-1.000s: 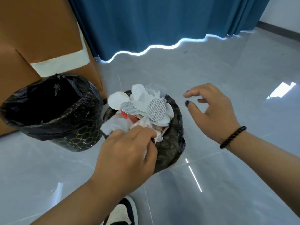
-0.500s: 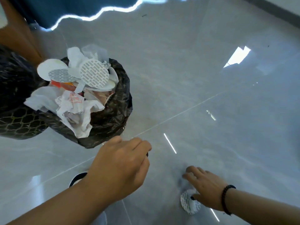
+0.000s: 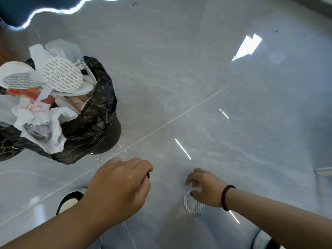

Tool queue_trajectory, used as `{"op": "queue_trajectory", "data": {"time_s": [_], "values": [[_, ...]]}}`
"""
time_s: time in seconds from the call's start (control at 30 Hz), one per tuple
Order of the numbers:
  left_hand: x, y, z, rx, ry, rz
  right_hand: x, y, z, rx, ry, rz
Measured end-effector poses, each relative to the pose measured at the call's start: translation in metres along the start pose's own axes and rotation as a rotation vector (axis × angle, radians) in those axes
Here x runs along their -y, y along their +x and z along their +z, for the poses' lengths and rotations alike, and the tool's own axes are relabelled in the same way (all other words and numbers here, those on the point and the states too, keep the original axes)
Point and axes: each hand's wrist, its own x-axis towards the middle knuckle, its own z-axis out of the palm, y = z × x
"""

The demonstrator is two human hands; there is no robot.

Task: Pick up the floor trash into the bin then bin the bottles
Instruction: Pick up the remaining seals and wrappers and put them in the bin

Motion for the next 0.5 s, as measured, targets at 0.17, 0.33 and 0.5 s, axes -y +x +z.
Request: {"op": "queue_trajectory", "data": {"time_s": [0.17, 0.33, 0.5], "values": [[0.001, 0.000, -0.001, 0.005, -0.033, -0.024, 0.010, -0.007, -0.017, -0.013, -0.008, 0.107], [0.000, -0.003, -0.002, 0.011, -0.053, -0.050, 0.000, -0.023, 0.016, 0.219, -0.202, 0.287], [0.004, -0.007, -0.008, 0.007, -0.077, -0.071, 0.004, -0.014, 0.029, 0.170, -0.123, 0.307]]}}
